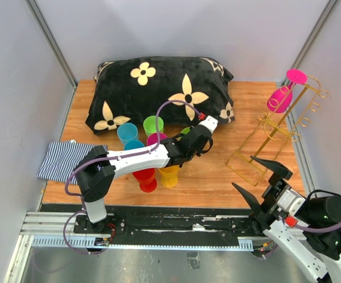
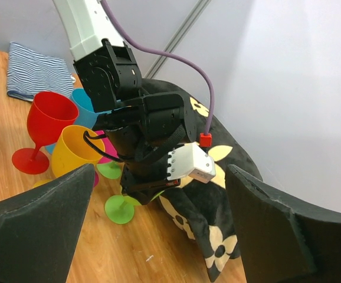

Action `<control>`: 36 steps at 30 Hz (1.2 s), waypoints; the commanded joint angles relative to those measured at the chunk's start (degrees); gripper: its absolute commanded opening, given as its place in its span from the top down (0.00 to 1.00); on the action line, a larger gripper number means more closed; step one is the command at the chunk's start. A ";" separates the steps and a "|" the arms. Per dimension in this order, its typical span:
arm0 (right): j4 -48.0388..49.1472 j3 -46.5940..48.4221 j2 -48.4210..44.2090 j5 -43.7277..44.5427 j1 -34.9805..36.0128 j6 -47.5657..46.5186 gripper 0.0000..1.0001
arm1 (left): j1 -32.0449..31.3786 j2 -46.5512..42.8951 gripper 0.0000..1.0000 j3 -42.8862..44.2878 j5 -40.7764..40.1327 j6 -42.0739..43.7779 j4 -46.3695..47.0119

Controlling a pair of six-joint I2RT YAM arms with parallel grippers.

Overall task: Take the wine glass off the wine glass rack
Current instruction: Place the wine glass at the center of the board.

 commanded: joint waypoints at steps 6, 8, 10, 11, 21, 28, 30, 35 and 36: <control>3.52 1.07 2.06 3.45 1.12 -0.73 0.08 | 0.16 -1.42 0.66 -2.15 -2.81 -3.69 -1.97; 4.25 1.01 1.89 2.89 1.12 0.25 0.08 | 0.24 -1.99 0.55 -1.89 -3.27 -3.85 -2.65; 4.13 1.26 1.78 2.30 1.09 0.49 0.08 | 0.27 -2.77 0.51 -1.84 -3.43 -3.96 -2.78; 3.86 1.46 1.85 2.30 1.13 0.42 0.08 | 0.24 -3.24 0.47 -1.82 -3.42 -4.10 -2.86; 1.99 3.00 2.03 2.78 1.12 -0.07 0.08 | 0.27 -8.30 0.27 -0.83 -2.55 -4.42 -3.69; 1.89 2.79 2.44 2.72 1.11 -0.20 0.08 | 0.22 -12.81 0.14 0.28 -1.50 -4.99 -5.49; 1.71 2.72 2.48 2.93 1.14 -0.21 0.08 | 0.24 -14.43 0.10 0.78 -0.79 -5.04 -5.78; 1.25 2.81 2.57 3.88 1.14 -0.21 0.08 | 0.25 -19.75 0.00 0.53 1.49 -5.10 -4.81; 1.27 2.85 2.55 4.10 1.11 -0.21 0.07 | 0.26 -20.96 0.00 0.34 2.18 -5.13 -4.35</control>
